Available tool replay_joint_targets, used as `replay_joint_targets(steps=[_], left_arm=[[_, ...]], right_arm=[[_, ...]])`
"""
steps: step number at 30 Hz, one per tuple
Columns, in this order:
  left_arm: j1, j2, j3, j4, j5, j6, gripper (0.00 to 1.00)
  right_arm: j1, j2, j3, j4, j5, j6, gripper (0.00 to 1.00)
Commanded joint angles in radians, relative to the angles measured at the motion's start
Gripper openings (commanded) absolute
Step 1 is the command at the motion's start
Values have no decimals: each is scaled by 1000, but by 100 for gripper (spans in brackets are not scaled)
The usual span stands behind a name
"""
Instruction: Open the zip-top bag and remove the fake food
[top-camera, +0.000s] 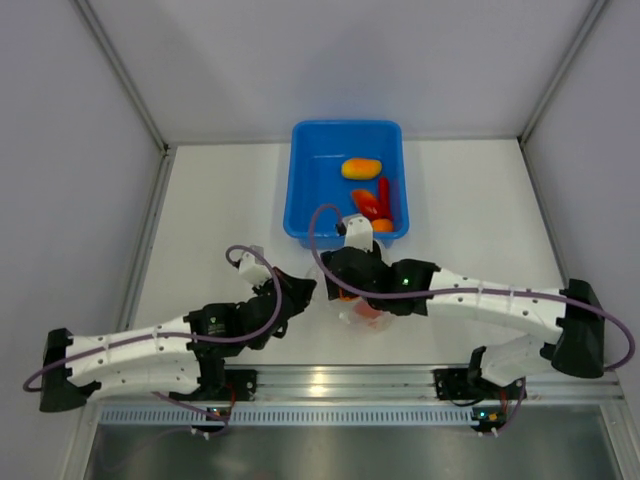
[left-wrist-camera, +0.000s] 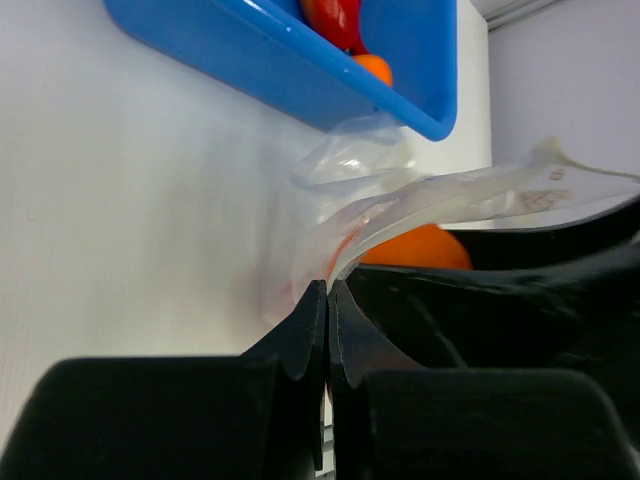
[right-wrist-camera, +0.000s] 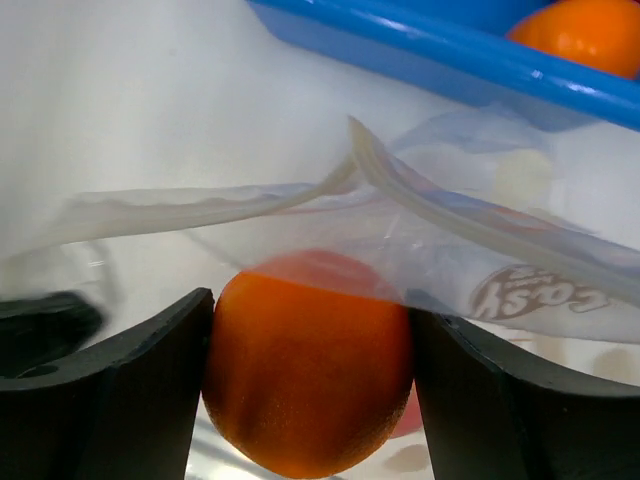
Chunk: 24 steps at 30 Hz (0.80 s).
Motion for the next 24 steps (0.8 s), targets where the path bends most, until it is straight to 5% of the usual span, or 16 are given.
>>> replay_joint_targets(steps=[1, 7, 12, 24], left_arm=[[0, 35, 29, -12, 9, 15, 0], [0, 78, 49, -14, 18, 23, 0], [0, 83, 47, -12, 21, 23, 0], [0, 49, 15, -17, -24, -15, 0]], right_arm=[[-7, -115, 4, 183, -151, -90, 37], [-5, -198, -34, 349, -354, -217, 36], [-8, -279, -101, 447, -364, -216, 34], [-27, -443, -295, 828, -483, 131, 32]])
